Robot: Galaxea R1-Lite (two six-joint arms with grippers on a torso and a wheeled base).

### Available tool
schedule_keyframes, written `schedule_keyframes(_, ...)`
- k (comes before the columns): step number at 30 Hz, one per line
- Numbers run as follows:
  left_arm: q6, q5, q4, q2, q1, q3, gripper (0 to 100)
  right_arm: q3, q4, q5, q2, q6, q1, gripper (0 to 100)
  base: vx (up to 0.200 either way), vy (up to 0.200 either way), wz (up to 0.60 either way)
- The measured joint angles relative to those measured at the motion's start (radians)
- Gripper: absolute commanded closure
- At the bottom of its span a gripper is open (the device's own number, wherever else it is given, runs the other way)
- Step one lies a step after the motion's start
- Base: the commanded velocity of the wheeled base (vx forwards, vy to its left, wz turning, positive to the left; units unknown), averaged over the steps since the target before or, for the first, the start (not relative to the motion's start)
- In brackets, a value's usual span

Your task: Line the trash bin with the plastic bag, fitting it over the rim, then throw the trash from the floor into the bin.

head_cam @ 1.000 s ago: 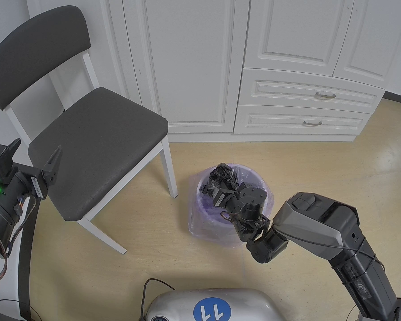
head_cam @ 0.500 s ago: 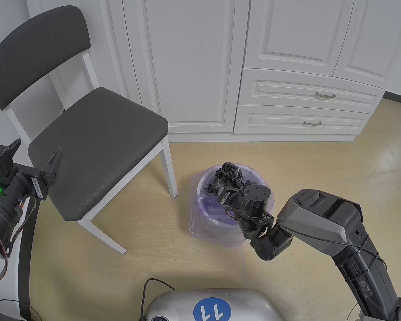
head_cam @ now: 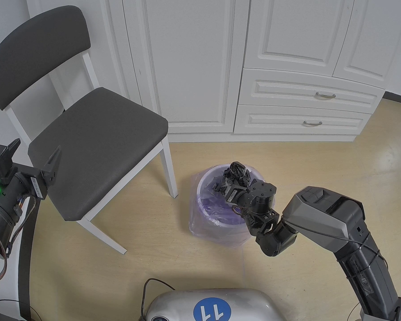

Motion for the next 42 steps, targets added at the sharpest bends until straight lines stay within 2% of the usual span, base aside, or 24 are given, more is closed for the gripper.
schedule_keyframes(19, 0.014, 0.0, 0.0, -0.006, 0.0, -0.001, 0, -0.047, -0.001, -0.02, 0.048, 0.01, 0.127, 100, 0.0, 0.0, 0.0)
schedule_keyframes(30, 0.014, 0.0, 0.0, -0.007, 0.004, 0.001, 0, -0.002, 0.002, -0.001, 0.0, 0.003, 0.047, 100, 0.0, 0.0, 0.0)
schedule_keyframes(37, 0.014, 0.0, 0.0, -0.007, 0.011, -0.001, 0, 0.042, 0.029, 0.042, 0.004, -0.003, 0.024, 100, 0.0, 0.0, 0.0)
schedule_keyframes(42, 0.014, 0.0, 0.0, -0.008, 0.012, -0.001, 0, 0.106, 0.039, 0.102, -0.003, -0.007, 0.021, 100, 0.0, 0.0, 0.0)
